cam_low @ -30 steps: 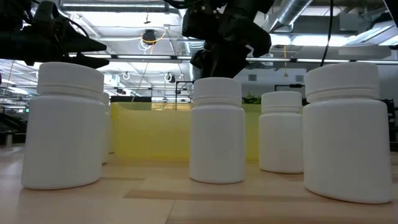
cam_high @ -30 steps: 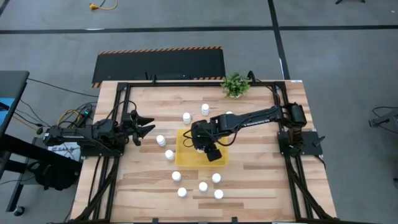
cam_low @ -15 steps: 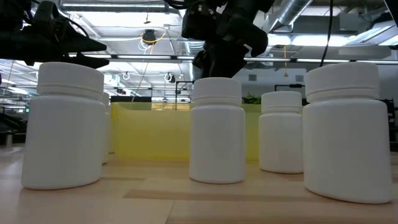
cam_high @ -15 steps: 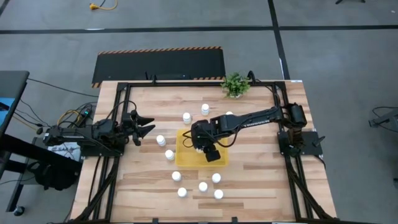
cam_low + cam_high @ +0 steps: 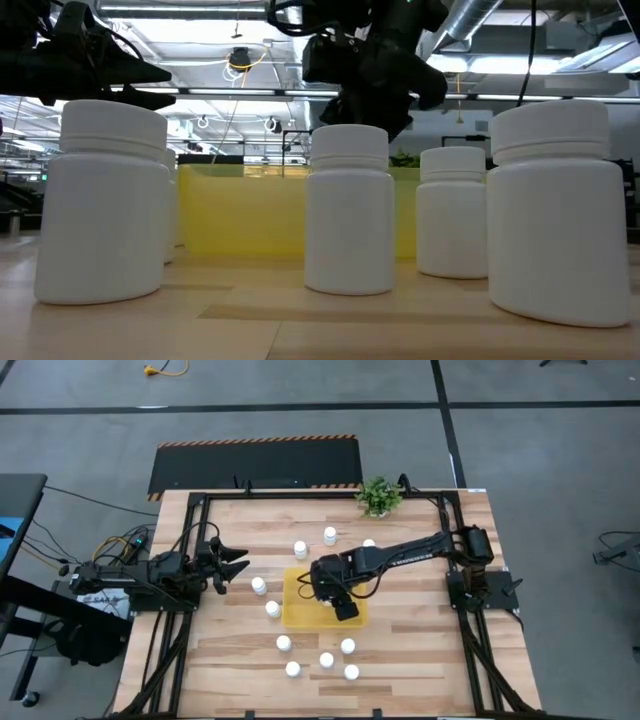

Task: Pick and place pill bottles into a basket
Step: Put the white pill bottle into the yellow bin

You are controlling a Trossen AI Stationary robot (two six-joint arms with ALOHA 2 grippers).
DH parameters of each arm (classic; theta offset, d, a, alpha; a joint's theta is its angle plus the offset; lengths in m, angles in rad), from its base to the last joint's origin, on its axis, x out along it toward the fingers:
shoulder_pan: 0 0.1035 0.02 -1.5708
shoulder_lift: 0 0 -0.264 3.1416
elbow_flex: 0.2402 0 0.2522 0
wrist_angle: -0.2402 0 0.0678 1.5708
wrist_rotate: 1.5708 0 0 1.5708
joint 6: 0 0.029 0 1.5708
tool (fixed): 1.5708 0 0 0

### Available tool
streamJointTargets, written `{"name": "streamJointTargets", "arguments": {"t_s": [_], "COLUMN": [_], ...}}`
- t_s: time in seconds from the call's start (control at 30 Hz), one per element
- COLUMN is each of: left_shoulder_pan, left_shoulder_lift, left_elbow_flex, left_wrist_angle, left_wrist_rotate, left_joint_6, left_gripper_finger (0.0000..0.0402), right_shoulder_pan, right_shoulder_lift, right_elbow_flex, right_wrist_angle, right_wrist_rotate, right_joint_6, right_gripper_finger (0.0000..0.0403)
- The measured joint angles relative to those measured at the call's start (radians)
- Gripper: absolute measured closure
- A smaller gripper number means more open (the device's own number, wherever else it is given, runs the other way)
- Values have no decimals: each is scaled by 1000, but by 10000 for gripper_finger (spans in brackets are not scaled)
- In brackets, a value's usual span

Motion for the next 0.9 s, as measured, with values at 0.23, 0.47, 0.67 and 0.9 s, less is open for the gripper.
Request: {"name": "streamJointTargets", "arguments": {"t_s": [0.23, 0.47, 0.67, 0.9], "left_shoulder_pan": [0, 0, 0, 0], "left_shoulder_lift": [0, 0, 0, 0], "left_elbow_flex": [0, 0, 0, 0], "left_wrist_angle": [0, 0, 0, 0], "left_wrist_rotate": [0, 0, 0, 0], "left_joint_6": [0, 0, 0, 0], "left_gripper_finger": [208, 208, 208, 208], "right_shoulder_pan": [0, 0, 0, 0], "right_shoulder_lift": [0, 0, 0, 0], "right_elbow_flex": [-13, -13, -13, -13], "right_wrist_angle": [16, 22, 21, 20], "right_wrist_rotate": [0, -1, -1, -4], "right_joint_6": [-1, -15, -18, -18], "right_gripper_finger": [231, 216, 208, 187]}}
